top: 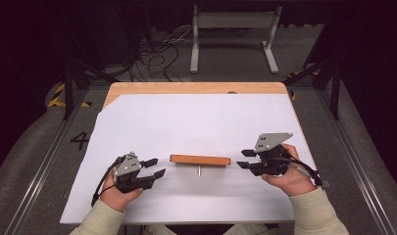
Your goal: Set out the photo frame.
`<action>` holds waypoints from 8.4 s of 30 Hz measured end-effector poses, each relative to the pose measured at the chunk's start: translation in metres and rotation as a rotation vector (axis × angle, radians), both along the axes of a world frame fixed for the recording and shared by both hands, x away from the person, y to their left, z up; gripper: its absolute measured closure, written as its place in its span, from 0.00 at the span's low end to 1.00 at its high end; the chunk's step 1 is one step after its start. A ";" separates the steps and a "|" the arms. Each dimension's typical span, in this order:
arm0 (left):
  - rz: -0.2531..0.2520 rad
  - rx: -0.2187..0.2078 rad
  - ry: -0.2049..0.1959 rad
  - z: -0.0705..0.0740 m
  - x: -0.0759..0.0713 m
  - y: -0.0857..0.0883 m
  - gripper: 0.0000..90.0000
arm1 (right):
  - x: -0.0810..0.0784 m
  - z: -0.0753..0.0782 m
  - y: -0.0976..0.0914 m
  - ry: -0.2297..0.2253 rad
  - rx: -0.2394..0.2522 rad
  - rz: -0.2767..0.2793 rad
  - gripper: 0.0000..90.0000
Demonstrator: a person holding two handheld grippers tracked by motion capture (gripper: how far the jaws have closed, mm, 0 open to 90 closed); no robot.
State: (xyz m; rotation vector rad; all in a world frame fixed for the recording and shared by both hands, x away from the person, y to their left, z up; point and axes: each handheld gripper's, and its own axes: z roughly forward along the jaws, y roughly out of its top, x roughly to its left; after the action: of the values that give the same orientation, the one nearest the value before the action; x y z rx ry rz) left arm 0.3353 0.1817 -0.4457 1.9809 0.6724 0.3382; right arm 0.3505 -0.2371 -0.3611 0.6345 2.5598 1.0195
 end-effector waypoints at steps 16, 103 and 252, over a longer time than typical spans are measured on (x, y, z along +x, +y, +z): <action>0.026 -0.020 -0.004 0.001 0.002 0.005 0.63 | 0.004 -0.031 0.010 0.085 -0.039 0.030 1.00; 0.071 0.070 0.038 -0.017 0.001 0.008 0.17 | 0.130 -0.081 0.108 0.159 0.050 -0.146 0.90; 0.201 0.066 0.042 -0.018 0.010 0.036 0.19 | 0.075 0.041 0.111 0.233 -0.261 0.386 0.78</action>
State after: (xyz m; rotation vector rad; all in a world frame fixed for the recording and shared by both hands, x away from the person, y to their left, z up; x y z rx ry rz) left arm 0.3448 0.2179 -0.4640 1.9912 0.9005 0.4456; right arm 0.4250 -0.1256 -0.3200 0.2015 3.0316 0.7281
